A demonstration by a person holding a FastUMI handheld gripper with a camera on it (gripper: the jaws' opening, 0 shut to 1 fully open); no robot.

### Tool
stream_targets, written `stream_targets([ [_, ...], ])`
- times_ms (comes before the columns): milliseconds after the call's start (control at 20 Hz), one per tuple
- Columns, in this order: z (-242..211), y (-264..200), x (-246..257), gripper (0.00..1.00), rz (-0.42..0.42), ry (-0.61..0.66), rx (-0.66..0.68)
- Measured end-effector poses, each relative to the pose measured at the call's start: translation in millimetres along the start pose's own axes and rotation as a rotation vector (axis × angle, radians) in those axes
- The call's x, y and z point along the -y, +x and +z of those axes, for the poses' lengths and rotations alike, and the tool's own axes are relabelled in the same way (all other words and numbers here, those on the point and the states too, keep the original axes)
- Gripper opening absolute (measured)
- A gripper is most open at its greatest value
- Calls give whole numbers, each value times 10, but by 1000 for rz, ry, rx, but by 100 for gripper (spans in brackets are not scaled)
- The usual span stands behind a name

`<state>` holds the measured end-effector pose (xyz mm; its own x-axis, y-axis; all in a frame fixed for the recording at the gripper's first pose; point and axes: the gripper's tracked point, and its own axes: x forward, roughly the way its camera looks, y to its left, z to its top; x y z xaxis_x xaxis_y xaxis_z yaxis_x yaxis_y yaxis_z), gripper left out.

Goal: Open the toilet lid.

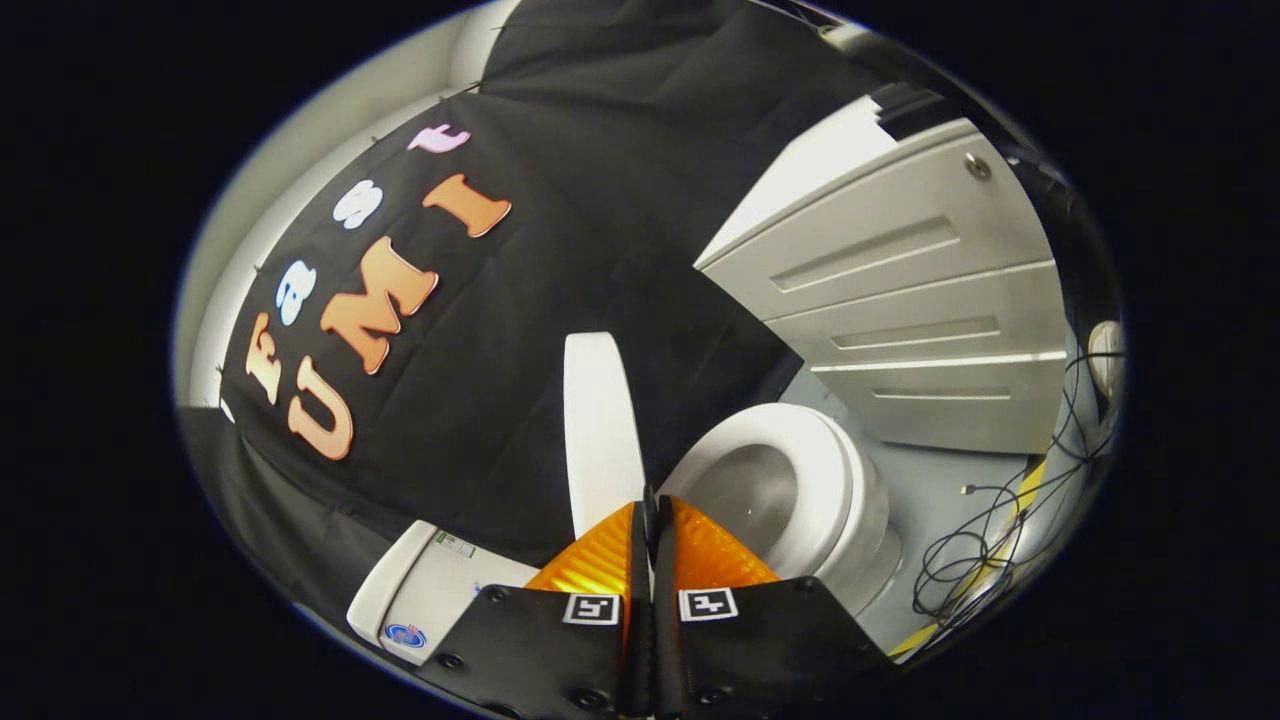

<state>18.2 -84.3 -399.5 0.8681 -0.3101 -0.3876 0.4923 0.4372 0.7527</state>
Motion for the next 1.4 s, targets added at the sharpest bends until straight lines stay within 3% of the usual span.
stream_targets([
  [750, -212, -345, -1210, 8, 27, -256, 21],
  [1150, -509, -518, -1775, 8, 44, -462, 19],
  [1400, -714, -582, -2054, 8, 55, -527, 9],
])
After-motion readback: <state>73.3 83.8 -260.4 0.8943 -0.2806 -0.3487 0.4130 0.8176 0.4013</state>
